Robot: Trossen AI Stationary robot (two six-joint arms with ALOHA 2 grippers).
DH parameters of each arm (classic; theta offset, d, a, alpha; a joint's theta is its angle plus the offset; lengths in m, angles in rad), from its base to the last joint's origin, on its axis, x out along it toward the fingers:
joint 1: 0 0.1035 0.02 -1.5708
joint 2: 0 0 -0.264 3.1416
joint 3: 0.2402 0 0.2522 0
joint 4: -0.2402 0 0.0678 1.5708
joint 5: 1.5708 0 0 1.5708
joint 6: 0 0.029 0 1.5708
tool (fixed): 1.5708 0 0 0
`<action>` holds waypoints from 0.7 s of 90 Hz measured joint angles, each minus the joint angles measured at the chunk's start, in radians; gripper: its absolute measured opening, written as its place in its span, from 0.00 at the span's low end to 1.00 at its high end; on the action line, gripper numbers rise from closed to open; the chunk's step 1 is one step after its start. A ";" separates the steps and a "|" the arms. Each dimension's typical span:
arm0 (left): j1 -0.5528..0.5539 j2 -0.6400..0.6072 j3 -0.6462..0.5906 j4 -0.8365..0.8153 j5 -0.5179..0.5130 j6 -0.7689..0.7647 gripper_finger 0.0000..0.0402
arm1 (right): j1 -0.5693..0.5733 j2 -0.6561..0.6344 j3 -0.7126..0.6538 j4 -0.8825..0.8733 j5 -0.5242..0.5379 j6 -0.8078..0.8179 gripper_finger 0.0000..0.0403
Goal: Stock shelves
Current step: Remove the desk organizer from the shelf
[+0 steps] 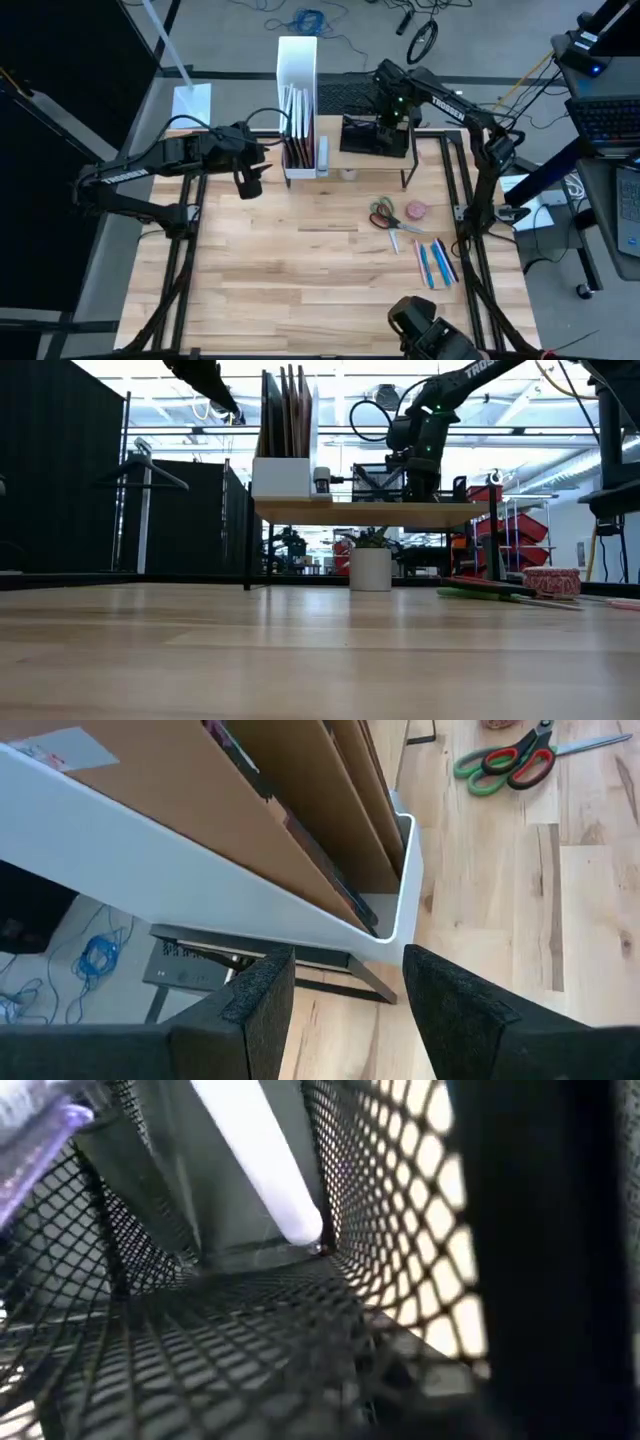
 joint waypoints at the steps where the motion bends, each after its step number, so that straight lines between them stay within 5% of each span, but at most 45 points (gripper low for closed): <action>1: 0.000 0.000 0.000 0.000 0.000 0.000 0.44 | 0.000 -0.001 0.000 -0.001 0.000 0.000 0.02; 63: 0.000 0.000 0.000 0.004 0.000 0.007 0.44 | -0.001 -0.112 -0.004 -0.114 -0.128 0.019 0.00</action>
